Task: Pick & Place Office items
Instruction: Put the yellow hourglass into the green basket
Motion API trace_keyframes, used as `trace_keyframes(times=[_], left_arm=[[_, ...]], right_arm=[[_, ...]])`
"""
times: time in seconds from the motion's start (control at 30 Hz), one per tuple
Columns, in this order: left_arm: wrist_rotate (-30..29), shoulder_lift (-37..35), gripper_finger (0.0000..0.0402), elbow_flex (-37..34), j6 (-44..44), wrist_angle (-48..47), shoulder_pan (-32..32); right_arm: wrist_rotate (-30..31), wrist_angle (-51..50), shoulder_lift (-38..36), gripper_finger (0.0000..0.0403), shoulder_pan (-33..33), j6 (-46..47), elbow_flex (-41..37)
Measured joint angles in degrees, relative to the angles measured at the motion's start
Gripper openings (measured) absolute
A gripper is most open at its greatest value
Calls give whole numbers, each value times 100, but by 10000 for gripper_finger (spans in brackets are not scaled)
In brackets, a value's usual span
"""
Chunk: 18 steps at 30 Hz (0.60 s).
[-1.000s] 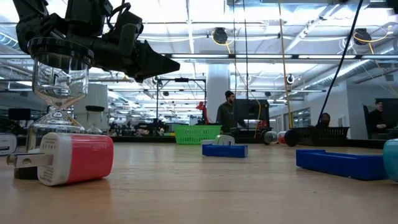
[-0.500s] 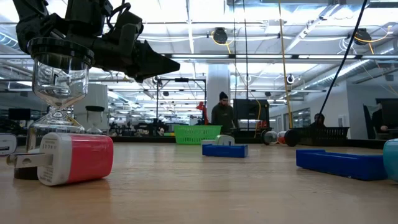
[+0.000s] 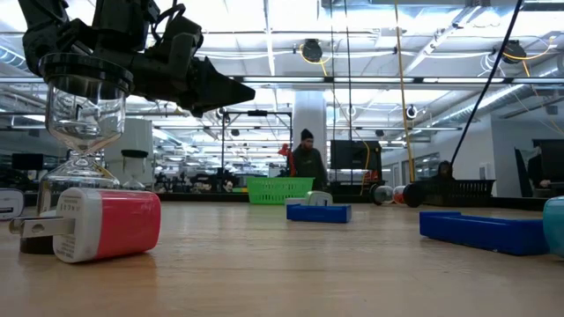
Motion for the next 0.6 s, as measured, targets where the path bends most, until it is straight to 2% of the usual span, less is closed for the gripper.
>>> trace_keyframes(times=[0.6], left_arm=[[22,0,31,0,-60,0,0]], right_arm=[[11,1178,45,326,271,72,-1073]])
